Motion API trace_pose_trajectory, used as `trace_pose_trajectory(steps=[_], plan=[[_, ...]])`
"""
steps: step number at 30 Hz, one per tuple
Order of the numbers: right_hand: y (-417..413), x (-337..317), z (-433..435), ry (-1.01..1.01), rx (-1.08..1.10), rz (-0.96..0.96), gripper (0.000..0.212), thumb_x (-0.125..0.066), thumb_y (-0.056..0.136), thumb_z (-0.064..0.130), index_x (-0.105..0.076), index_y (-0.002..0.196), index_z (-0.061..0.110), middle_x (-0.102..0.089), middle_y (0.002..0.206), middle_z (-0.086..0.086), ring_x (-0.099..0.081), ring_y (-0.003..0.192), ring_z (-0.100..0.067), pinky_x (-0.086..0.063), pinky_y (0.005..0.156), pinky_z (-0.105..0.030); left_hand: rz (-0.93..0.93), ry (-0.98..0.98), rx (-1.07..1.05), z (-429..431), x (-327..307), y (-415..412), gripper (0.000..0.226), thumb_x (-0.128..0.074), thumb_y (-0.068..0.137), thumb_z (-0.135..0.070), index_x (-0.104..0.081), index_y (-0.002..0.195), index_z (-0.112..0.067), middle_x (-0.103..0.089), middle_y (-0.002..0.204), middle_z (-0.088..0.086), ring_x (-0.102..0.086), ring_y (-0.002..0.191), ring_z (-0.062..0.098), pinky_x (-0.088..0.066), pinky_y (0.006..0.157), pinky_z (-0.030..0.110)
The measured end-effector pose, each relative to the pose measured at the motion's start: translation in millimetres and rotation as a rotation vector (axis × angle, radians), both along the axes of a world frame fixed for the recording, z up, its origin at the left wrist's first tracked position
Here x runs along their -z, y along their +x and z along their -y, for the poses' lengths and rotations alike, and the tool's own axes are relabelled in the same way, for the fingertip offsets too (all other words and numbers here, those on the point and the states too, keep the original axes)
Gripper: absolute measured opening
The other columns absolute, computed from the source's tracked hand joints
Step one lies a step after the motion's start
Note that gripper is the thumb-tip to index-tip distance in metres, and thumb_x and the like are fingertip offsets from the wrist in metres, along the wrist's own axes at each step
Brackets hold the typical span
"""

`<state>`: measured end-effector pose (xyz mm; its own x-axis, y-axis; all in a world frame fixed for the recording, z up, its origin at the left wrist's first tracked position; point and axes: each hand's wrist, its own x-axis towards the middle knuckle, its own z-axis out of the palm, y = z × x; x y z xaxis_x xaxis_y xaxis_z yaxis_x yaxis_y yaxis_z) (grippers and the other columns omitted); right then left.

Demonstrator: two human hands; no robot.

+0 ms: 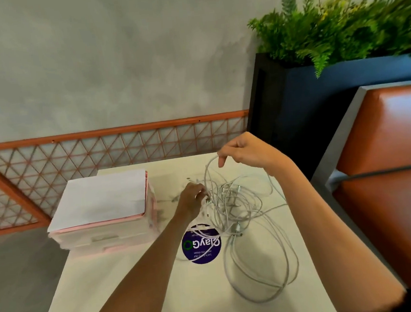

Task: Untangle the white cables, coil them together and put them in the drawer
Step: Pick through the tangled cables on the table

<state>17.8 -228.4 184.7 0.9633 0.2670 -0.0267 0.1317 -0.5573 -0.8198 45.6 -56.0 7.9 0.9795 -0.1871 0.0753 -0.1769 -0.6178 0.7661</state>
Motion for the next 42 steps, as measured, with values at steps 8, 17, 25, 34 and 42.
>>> trace_pose_trajectory(steps=[8, 17, 25, 34, 42], plan=[[-8.2, 21.4, 7.9, 0.066, 0.12, -0.048, 0.032, -0.054, 0.092, 0.025, -0.073, 0.078, 0.005, -0.034, 0.036, 0.014, -0.031, 0.038, -0.003, -0.034, 0.054, -0.017, -0.254, -0.081, 0.237, -10.0, 1.6, -8.8, 0.025, -0.061, 0.09, 0.001, -0.053, 0.087, -0.023, -0.059, 0.091, 0.003, -0.058, 0.079, 0.0, -0.045, 0.066, 0.009], [-10.6, 67.4, 29.8, 0.068, 0.142, -0.362, 0.032, -0.04, 0.089, 0.018, -0.058, 0.064, 0.009, -0.034, 0.048, 0.002, -0.024, 0.045, -0.013, -0.019, 0.045, -0.025, 0.006, -0.419, -0.145, -14.6, -24.1, -6.9, 0.019, -0.05, 0.098, -0.011, -0.048, 0.081, -0.019, -0.066, 0.075, 0.002, -0.064, 0.061, 0.004, -0.049, 0.055, 0.018], [-20.2, 130.5, 0.0, 0.282, 0.258, -0.434, 0.048, -0.024, 0.102, 0.047, -0.059, 0.103, 0.013, -0.051, 0.062, -0.005, -0.041, 0.044, -0.013, -0.032, 0.044, -0.021, -0.052, -0.556, -0.052, -14.7, -57.2, -7.0, 0.008, -0.051, 0.099, -0.017, -0.056, 0.093, -0.017, -0.062, 0.074, 0.004, -0.059, 0.066, 0.016, -0.057, 0.06, 0.03], [-13.1, 90.4, -15.5, 0.519, 0.318, -0.116, 0.05, -0.039, 0.093, 0.059, -0.061, 0.111, 0.018, -0.072, 0.086, -0.006, -0.055, 0.048, -0.017, -0.04, 0.043, -0.023, -0.231, -0.473, 0.051, -19.6, -66.5, -20.6, 0.015, -0.048, 0.1, -0.02, -0.057, 0.099, -0.008, -0.057, 0.068, 0.003, -0.056, 0.06, 0.011, -0.056, 0.064, 0.032], [-5.7, 48.1, -13.6, 0.541, 0.104, -0.09, 0.036, -0.046, 0.099, 0.035, -0.068, 0.091, 0.006, -0.05, 0.058, 0.001, -0.032, 0.04, -0.007, -0.023, 0.04, -0.016, -0.391, -0.515, 0.129, -19.9, -59.8, -54.0, 0.024, -0.056, 0.094, -0.028, -0.061, 0.109, -0.01, -0.058, 0.082, 0.0, -0.05, 0.065, 0.008, -0.036, 0.052, 0.015]])
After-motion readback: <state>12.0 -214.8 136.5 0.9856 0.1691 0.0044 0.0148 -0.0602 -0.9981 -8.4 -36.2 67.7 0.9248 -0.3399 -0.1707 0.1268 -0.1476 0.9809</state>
